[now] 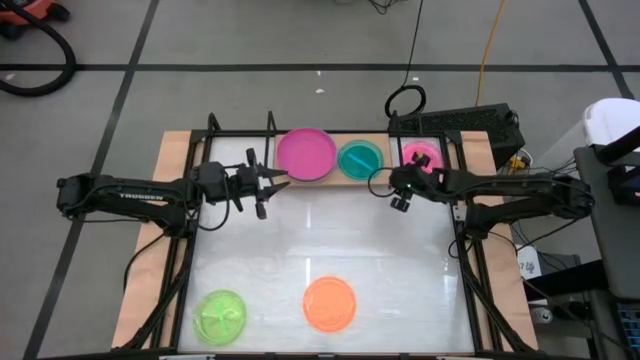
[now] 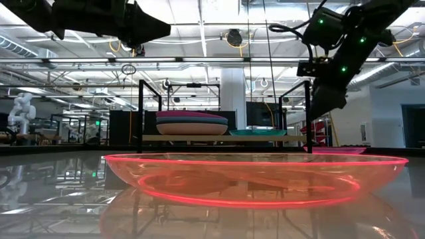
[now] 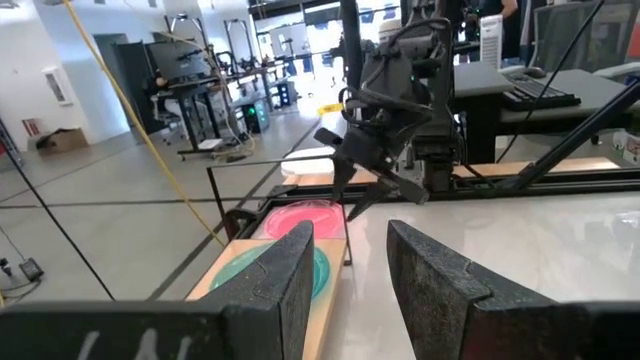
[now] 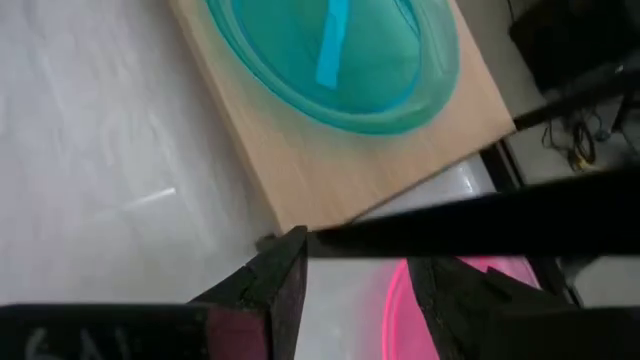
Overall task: Place and stack plates onto a shelf
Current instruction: Adjust the shelf
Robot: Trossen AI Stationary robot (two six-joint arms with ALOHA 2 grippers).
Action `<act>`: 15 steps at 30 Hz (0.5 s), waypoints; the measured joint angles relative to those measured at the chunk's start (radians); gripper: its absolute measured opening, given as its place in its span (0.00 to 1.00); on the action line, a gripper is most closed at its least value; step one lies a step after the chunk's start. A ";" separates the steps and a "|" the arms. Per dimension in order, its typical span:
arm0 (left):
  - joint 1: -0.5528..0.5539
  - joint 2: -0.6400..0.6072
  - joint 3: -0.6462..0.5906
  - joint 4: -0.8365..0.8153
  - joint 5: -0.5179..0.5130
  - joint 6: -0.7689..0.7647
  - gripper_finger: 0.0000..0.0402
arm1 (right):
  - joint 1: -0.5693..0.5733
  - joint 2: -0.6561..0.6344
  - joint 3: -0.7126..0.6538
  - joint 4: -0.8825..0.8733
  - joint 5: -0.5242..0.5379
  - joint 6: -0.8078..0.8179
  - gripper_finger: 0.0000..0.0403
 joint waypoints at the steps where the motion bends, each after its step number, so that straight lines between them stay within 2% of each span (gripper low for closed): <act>1: -0.001 0.000 0.000 0.000 0.000 0.000 0.34 | 0.000 0.000 -0.011 0.027 -0.008 -0.009 0.38; 4: -0.001 0.000 0.000 0.001 0.000 -0.001 0.34 | -0.001 0.002 -0.037 0.119 -0.049 -0.020 0.38; 8: -0.001 0.000 0.000 0.001 0.000 -0.001 0.34 | -0.001 0.002 -0.043 0.157 -0.056 -0.022 0.38; 15: -0.001 0.000 0.000 0.001 0.000 -0.004 0.34 | 0.000 0.002 -0.043 0.118 -0.090 -0.026 0.38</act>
